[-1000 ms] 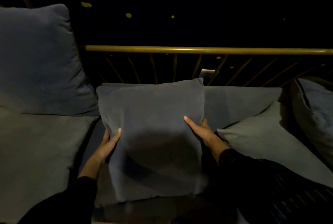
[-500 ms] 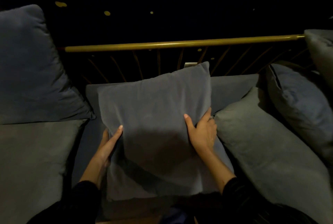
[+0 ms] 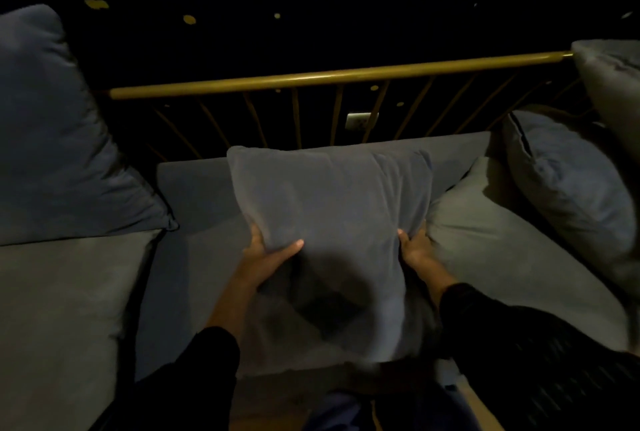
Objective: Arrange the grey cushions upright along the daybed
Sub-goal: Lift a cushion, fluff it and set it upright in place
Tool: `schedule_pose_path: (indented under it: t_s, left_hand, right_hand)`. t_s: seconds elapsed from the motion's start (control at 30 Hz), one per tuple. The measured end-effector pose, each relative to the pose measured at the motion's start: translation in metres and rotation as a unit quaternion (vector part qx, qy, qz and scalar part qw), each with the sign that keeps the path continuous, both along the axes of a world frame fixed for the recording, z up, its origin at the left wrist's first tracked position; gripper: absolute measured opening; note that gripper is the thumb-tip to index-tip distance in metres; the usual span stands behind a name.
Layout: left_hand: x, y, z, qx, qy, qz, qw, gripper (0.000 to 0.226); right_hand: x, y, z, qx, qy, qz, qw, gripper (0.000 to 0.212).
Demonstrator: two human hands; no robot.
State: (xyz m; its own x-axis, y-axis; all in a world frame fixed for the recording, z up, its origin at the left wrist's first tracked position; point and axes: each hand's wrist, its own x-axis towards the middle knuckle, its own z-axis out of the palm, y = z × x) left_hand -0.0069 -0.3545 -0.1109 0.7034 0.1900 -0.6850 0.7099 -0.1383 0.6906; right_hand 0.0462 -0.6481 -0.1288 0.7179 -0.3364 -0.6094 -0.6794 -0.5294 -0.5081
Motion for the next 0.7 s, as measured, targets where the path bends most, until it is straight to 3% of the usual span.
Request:
schedule_pose_path:
  t_s: [0.1,0.2,0.33,0.47,0.57,0.7]
  left_hand:
    - [-0.012,-0.004,0.007,0.012,-0.026,-0.005,1.000,0.117]
    - [-0.027,-0.001,0.005,0.010,-0.034,0.031,0.999,0.119]
    - [-0.037,0.001,0.015,0.010,-0.002,0.082,0.997,0.082]
    - [-0.045,0.003,0.009,0.022,-0.002,0.108,0.994,0.072]
    - [-0.044,-0.002,0.009,0.033,0.002,0.080,0.996,0.079]
    - [-0.049,-0.006,-0.003,0.095,0.058,-0.004,0.994,0.130]
  right_hand:
    - [-0.011,0.006,-0.001,-0.058,0.009,0.006,0.998,0.072]
    - [-0.023,0.012,0.009,-0.081,-0.011,0.013,0.997,0.067]
    - [-0.015,0.021,0.034,-0.129,0.000,0.014,0.992,0.050]
    - [-0.022,0.034,0.052,-0.151,0.014,0.030,0.988,0.049]
    - [-0.035,0.026,0.044,-0.153,0.020,0.013,0.988,0.052]
    - [-0.049,0.014,0.030,-0.128,0.069,0.039,0.989,0.060]
